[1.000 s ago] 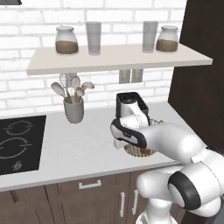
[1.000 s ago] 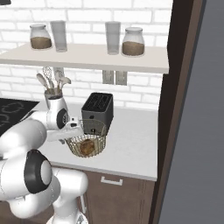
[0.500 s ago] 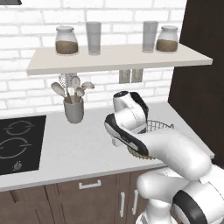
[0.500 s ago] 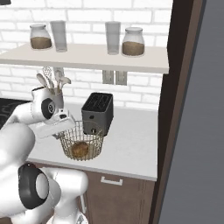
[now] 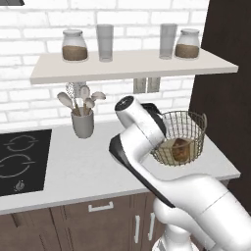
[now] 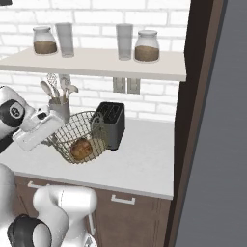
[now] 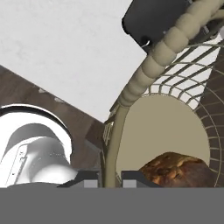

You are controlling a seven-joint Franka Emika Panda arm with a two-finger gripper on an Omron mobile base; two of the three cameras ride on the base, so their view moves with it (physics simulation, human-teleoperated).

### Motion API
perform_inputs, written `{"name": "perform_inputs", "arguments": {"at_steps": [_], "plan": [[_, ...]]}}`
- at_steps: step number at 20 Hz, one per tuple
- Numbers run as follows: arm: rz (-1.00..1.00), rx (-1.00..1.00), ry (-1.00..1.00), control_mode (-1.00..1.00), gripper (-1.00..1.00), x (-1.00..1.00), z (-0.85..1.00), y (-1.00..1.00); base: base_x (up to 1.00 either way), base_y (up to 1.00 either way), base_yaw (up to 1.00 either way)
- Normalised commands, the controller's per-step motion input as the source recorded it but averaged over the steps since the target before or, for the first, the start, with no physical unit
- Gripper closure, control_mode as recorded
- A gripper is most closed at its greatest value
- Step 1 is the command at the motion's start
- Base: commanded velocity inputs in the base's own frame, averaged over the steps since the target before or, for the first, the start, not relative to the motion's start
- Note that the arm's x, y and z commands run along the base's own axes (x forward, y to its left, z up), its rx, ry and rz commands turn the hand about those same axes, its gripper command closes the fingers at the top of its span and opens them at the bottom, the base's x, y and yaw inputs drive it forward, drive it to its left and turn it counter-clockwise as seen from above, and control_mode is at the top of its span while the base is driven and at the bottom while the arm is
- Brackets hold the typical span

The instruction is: Open the cabinet, pick up the bread from the cabinet and place it in the basket. Then move the basket to the dining counter.

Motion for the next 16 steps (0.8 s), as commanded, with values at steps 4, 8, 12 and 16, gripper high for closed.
{"name": "perform_inputs", "arguments": {"at_steps": [4,8,12,16], "plan": [[0.09,-0.07,-0.13,-1.00,1.00,-0.53,1.00,-0.05,0.00,0.00,0.00],[0.11,0.03,-0.07,-1.00,1.00,-0.27,0.74,-0.32,0.00,0.00,0.00],[0.22,0.15,-0.02,-1.00,1.00,-0.08,0.37,-0.26,0.00,0.00,0.00],[0.20,0.08,-0.03,-1.00,1.00,-0.15,0.32,-0.09,0.00,0.00,0.00]]}}
